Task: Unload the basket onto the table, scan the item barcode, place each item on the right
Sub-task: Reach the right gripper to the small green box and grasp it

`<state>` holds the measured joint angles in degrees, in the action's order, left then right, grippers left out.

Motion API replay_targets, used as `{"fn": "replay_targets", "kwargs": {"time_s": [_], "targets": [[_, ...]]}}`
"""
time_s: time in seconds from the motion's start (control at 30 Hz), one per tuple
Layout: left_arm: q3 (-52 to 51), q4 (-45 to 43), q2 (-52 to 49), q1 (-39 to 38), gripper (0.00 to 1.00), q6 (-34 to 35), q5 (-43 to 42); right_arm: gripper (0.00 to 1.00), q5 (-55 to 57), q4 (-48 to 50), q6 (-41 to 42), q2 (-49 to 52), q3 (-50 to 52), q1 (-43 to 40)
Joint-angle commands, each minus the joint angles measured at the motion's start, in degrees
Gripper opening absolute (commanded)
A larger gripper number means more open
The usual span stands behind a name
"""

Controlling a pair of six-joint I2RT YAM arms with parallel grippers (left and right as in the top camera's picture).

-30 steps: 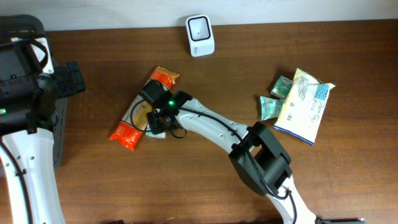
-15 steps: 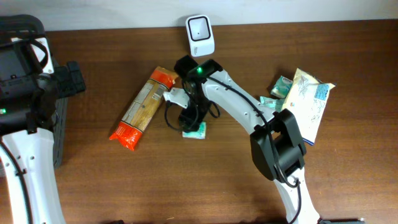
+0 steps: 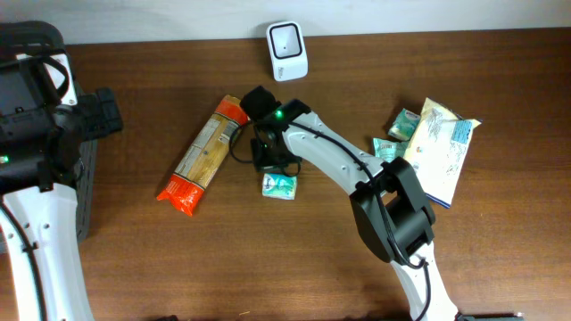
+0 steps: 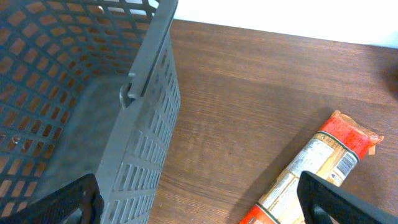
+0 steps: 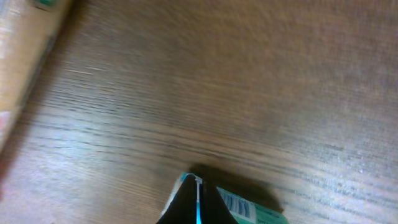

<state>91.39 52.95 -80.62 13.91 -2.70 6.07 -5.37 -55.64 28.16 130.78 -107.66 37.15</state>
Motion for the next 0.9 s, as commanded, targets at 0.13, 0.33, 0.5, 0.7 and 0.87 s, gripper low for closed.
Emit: {"fn": "replay_targets", "kwargs": {"time_s": [0.13, 0.33, 0.5, 0.7, 0.87], "targets": [[0.5, -0.1, 0.2, 0.1, 0.99, 0.5, 0.4, 0.04, -8.6, 4.1, -12.9, 0.9, 3.4, 5.1], [0.5, -0.1, 0.2, 0.2, 0.99, 0.5, 0.4, 0.04, -8.9, -7.3, -20.4, 0.9, 3.4, 8.3], [0.5, -0.1, 0.2, 0.1, 0.99, 0.5, 0.4, 0.04, -0.4, -15.2, -15.1, 0.9, 3.4, 4.0], [0.5, -0.1, 0.2, 0.1, 0.99, 0.5, 0.4, 0.04, 7.6, -7.9, -14.2, 0.9, 3.4, -1.2], [0.5, -0.1, 0.2, 0.1, 0.99, 0.5, 0.4, 0.04, 4.2, 2.7, -18.9, 0.9, 3.4, -1.6]]}}
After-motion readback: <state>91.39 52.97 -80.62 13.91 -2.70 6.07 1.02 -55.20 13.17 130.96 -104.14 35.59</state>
